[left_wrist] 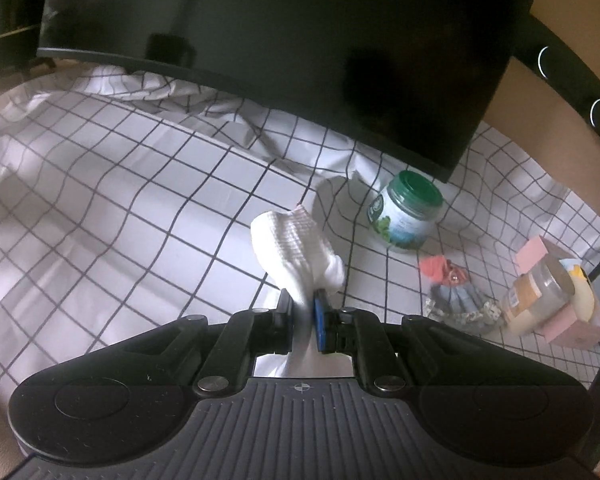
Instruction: Organize soft objects
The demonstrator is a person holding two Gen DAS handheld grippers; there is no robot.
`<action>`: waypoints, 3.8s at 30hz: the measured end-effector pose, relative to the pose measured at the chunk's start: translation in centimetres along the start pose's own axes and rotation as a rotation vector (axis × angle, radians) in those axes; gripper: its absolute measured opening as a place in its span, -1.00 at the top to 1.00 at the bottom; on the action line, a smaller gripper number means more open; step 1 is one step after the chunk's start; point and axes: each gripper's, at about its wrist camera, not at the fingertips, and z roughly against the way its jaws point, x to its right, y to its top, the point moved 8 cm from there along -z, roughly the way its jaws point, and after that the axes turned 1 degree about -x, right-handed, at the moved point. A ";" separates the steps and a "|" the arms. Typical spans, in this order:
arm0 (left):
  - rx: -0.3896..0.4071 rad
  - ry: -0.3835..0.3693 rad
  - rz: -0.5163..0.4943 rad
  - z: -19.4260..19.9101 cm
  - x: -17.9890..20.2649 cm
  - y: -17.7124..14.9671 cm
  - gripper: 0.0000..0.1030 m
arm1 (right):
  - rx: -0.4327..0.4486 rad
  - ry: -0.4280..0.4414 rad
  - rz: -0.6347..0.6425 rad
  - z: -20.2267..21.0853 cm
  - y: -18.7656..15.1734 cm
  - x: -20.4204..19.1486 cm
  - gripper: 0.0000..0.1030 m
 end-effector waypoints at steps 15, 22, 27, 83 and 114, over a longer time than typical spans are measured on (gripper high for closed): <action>-0.013 -0.058 -0.020 -1.6 2.1 1.0 0.75 | 0.022 0.142 0.230 1.3 2.8 -0.6 0.35; -0.011 -0.048 -0.078 -0.6 2.6 1.5 0.74 | -0.029 0.162 0.225 -2.1 3.0 -0.5 0.26; -0.034 -0.046 -0.100 -0.8 2.6 1.1 0.74 | -0.032 0.183 0.208 -2.4 3.0 -0.3 0.26; -0.329 -0.451 -0.447 -22.2 48.8 -0.1 0.59 | 0.205 -0.448 -0.217 16.7 7.9 42.7 0.60; 0.105 -0.392 -0.346 -6.9 32.4 7.2 0.58 | 0.003 -0.283 -0.288 7.9 5.7 39.6 0.13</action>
